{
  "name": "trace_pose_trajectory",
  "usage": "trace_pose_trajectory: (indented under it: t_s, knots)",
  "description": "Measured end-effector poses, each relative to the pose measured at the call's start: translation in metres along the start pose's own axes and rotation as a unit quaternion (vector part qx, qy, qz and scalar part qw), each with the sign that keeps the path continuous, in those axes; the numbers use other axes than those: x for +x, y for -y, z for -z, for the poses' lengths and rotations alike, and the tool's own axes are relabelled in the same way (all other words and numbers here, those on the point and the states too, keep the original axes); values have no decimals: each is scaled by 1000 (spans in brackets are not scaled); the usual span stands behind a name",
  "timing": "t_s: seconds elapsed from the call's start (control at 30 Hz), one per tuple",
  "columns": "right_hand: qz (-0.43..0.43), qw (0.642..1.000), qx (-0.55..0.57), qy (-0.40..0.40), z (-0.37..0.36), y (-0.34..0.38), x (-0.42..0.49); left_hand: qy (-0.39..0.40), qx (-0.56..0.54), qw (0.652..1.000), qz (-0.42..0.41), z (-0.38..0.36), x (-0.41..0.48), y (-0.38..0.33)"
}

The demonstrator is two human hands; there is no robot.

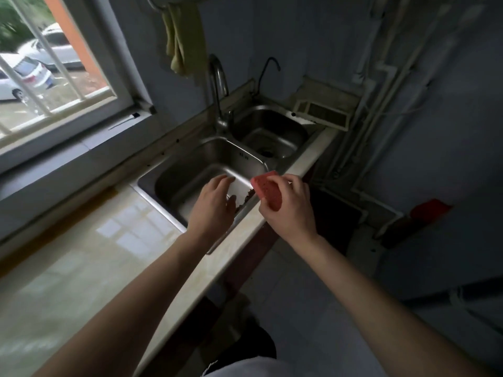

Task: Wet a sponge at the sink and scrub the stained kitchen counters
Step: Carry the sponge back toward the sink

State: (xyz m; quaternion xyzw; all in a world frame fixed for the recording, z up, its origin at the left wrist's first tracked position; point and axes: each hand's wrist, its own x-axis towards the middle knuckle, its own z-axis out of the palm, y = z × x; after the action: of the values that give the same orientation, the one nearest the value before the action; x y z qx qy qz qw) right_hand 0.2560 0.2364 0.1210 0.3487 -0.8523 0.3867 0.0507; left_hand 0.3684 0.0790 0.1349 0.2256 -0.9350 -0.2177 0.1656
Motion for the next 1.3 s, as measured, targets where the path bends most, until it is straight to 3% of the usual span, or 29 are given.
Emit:
trace_pose_trajectory:
  t_s: [0.37,0.97,1.3]
  knots:
    - [4,999,-17,50,-32,-34,102,-4,-26,999,25,-32,104,39]
    - [-51,993,-52,93,-87,-141,228,32,-31,992,115,-96,184,62]
    - [-84,968,-72,224,-137,-222,326,76,-31,983,165,-152,265,35]
